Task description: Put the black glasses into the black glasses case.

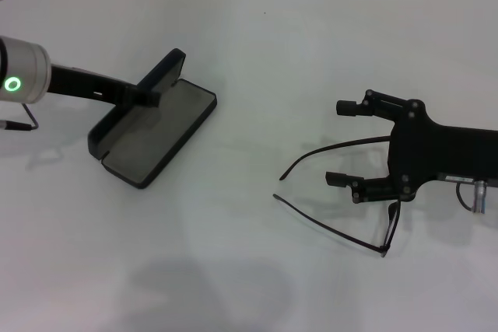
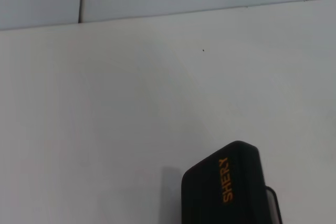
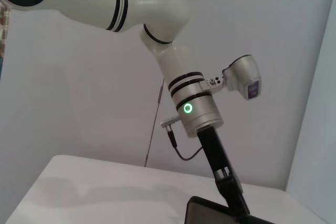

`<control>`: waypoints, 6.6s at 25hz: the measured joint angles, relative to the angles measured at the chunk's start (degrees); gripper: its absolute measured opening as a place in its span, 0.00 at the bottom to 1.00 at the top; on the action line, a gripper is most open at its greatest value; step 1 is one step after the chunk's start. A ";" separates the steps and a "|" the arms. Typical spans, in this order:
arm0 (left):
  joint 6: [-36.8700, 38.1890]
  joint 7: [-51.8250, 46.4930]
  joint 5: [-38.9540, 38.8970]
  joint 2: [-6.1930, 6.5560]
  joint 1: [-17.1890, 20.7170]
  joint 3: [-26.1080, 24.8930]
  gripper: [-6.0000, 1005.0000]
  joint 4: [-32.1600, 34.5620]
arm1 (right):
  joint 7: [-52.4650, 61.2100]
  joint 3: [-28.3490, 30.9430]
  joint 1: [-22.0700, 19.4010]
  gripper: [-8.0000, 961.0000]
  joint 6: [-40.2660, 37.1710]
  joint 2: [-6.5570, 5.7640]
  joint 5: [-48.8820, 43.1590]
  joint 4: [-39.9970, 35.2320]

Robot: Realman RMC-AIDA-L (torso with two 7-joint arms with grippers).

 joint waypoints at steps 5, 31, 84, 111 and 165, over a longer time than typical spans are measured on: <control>-0.03 0.69 0.01 0.23 -0.34 0.40 0.47 0.44 | -0.98 0.00 -0.54 0.92 -0.34 0.00 -0.02 0.03; -13.26 32.65 -4.35 -0.53 -12.01 19.63 0.24 -7.88 | -7.66 -0.62 -1.70 0.92 -4.74 0.17 0.45 4.63; -5.85 63.40 -74.10 -0.71 7.53 22.58 0.69 -22.40 | 34.55 -9.78 13.17 0.92 -17.35 -0.24 -55.11 -51.86; -3.22 69.91 -78.18 -0.69 7.49 21.18 0.68 -30.51 | 36.18 -36.79 14.69 0.81 6.16 0.34 -62.27 -42.41; 9.72 73.83 -79.48 -0.70 -1.99 19.19 0.68 -34.29 | 25.54 2.26 6.20 0.11 8.44 -1.59 -7.63 -7.54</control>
